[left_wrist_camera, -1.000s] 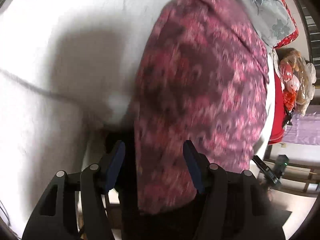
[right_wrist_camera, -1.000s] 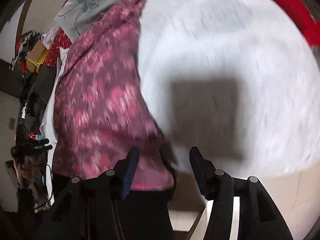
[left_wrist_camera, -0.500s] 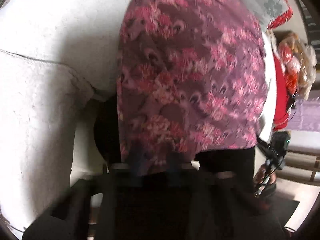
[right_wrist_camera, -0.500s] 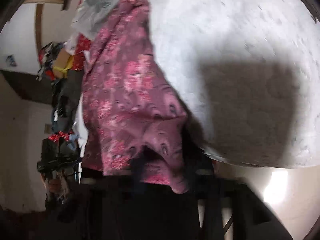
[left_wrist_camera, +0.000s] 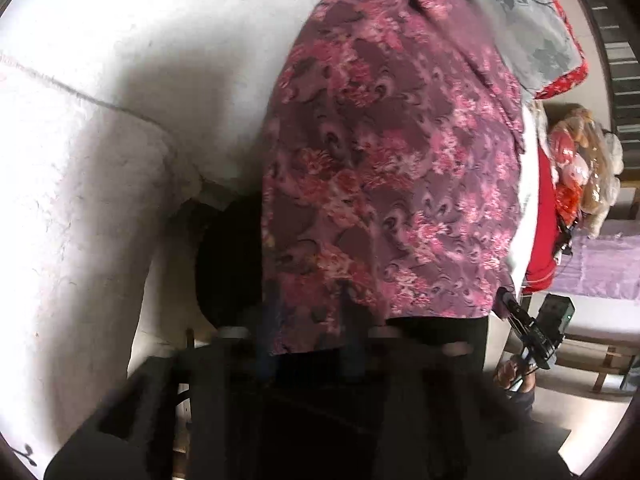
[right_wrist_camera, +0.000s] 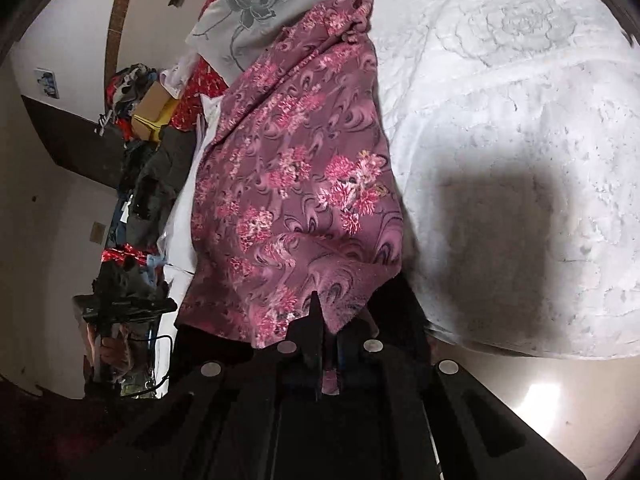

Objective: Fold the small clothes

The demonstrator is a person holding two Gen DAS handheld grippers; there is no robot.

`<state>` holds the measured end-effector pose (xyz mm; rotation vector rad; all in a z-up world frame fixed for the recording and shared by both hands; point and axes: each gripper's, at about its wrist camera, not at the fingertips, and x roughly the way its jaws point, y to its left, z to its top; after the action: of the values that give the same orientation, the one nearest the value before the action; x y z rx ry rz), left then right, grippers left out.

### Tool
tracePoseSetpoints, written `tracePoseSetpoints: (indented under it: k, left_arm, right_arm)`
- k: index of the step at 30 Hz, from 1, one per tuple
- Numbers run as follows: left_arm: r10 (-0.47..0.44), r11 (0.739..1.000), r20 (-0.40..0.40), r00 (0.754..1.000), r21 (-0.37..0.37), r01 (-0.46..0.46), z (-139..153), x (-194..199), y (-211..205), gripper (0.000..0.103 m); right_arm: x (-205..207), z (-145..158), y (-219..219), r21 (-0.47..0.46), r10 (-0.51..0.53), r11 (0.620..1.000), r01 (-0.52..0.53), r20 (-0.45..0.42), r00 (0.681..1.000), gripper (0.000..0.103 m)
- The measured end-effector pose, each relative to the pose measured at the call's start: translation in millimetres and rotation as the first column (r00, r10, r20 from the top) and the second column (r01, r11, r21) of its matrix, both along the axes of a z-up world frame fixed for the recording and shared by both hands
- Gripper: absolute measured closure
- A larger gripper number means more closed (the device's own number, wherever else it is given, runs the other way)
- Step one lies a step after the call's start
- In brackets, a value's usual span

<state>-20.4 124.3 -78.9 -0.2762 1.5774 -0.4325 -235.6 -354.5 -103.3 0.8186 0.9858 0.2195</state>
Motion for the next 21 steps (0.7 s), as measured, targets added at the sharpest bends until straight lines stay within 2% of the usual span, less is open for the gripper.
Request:
tracePoseSetpoints:
  k: [5, 7, 8, 9, 10, 11, 14, 19, 21]
  left_arm:
    - [-0.047, 0.999, -0.043, 0.998, 0.005, 0.048, -11.3, -9.7, -11.5, 0.048]
    - [-0.065, 0.998, -0.031, 0.997, 0.024, 0.065, -10.0, -13.2, -16.4, 0.051]
    - [-0.065, 0.997, -0.018, 0.998, 0.049, 0.066, -8.7, -14.5, -18.6, 0.069]
    - [-0.058, 0.996, -0.007, 0.998, 0.061, 0.059, -7.0, -14.4, -18.7, 0.082]
    - [-0.046, 0.998, -0.003, 0.999, 0.041, 0.046, -4.3, -13.3, -17.6, 0.097]
    - [-0.028, 1.000, -0.018, 0.999, -0.013, 0.027, 0.1, -11.3, -15.3, 0.097]
    - [-0.005, 0.997, 0.016, 1.000, -0.071, 0.007, 17.1, -8.2, -16.1, 0.097]
    - [0.039, 0.972, 0.084, 0.996, -0.235, -0.018, 57.8, 14.2, -27.5, 0.097]
    - [0.046, 0.964, 0.115, 0.992, -0.264, -0.014, 70.7, 27.7, -30.4, 0.097]
  right_arm:
    - [-1.8, -4.7, 1.1, 0.025, -0.001, 1.000, 0.001, -0.021, 1.000, 0.094]
    - [-1.2, -6.2, 1.3, 0.022, -0.005, 1.000, 0.005, -0.035, 0.999, 0.094]
    - [-0.6, -7.4, 1.7, 0.022, -0.006, 1.000, 0.007, -0.042, 0.999, 0.094]
    - [0.0, -8.6, 1.3, 0.020, -0.008, 1.000, 0.009, -0.044, 0.999, 0.094]
    - [0.2, -8.8, 1.3, 0.018, -0.009, 1.000, 0.010, -0.042, 0.999, 0.097]
    - [0.5, -7.6, 2.6, 0.011, -0.004, 1.000, 0.005, -0.031, 1.000, 0.098]
    - [0.0, 4.6, 7.0, 0.016, 0.009, 1.000, -0.009, 0.033, 0.999, 0.099]
    - [5.9, 45.0, 3.3, 0.039, -0.016, 0.999, 0.010, 0.162, 0.987, 0.099]
    - [12.6, 57.9, 0.4, 0.053, -0.031, 0.998, 0.021, 0.201, 0.979, 0.099]
